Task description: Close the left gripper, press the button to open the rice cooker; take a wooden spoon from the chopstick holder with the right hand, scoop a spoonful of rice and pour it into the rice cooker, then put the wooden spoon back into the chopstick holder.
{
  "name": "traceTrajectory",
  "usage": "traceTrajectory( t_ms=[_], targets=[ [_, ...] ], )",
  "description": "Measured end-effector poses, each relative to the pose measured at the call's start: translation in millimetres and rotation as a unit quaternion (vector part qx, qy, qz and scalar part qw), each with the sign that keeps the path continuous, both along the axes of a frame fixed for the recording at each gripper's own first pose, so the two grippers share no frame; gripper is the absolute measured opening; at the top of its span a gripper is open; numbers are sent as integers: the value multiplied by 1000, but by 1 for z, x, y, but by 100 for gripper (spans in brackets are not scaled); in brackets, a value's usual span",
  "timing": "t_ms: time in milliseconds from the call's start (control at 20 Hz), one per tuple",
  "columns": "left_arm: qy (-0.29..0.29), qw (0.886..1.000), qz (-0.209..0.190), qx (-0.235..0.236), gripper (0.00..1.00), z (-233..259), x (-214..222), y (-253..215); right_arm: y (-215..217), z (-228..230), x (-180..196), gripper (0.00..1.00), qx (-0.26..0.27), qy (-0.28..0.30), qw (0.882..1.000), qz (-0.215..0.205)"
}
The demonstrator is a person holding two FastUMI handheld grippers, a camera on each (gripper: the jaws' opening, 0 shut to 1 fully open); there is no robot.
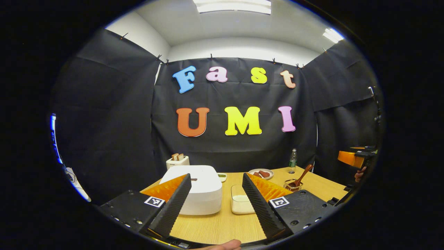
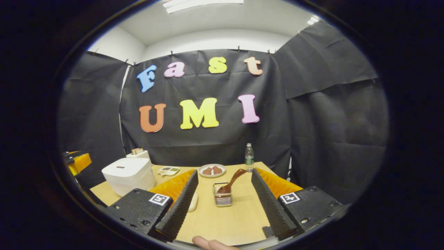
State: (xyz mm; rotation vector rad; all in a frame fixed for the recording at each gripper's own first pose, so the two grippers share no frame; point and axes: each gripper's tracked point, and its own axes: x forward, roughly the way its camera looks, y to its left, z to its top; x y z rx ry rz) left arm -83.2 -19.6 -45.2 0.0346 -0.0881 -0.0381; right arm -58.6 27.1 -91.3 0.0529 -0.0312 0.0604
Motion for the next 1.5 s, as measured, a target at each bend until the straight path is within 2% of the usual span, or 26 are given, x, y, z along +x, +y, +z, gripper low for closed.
traceTrajectory(
  t_ms=[150, 200, 250, 500, 550, 600, 850, 900, 950, 1000, 1250, 1300, 1350, 1500],
  targets=[
    [2, 1000, -12, -8, 94, -1, -9, -8, -11, 11, -3, 100, -7, -16, 1000, -6],
    [-1, 1000, -16, -8, 94, 1, -9, -9, -12, 13, -4, 95, -8, -18, 1000, -7],
    [-2, 1000, -18, -8, 94, 2, -8, -10, -13, 16, -5, 100, -9, -21, 1000, -9],
    [-2, 1000, -15, -6, 94, 0, -13, -9, -6, 24, -7, 100, -12, -31, 999, -3],
    [-1, 1000, -14, -7, 94, -1, -13, -9, -6, 25, -8, 95, -13, -29, 999, -4],
    [-2, 1000, -14, -6, 94, 0, -13, -9, -6, 25, -9, 100, -14, -30, 999, -5],
    [-3, 1000, -24, -4, 94, 1, -14, -10, -7, 32, -22, 100, -11, -49, 999, 4],
    [-6, 1000, -25, -2, 94, 3, -15, -12, -9, 32, -24, 95, -9, -51, 999, 4],
    [-7, 1000, -29, -1, 94, 4, -15, -15, -11, 32, -26, 95, -9, -53, 999, 2],
    [-8, 999, -34, -1, 94, 4, -16, -19, -13, 31, -26, 100, -10, -54, 999, -1],
    [-6, 999, -41, 6, 94, 2, -15, -26, -17, 28, -27, 100, -9, -50, 999, -3],
    [-5, 999, -41, 7, 94, 2, -15, -26, -17, 28, -27, 95, -8, -48, 999, -2],
    [-4, 999, -41, 7, 94, 1, -15, -27, -17, 27, -27, 100, -8, -47, 999, -2],
    [-2, 999, -40, 5, 94, 0, -13, -25, -20, 27, -26, 100, -8, -48, 999, -5]
  ],
)
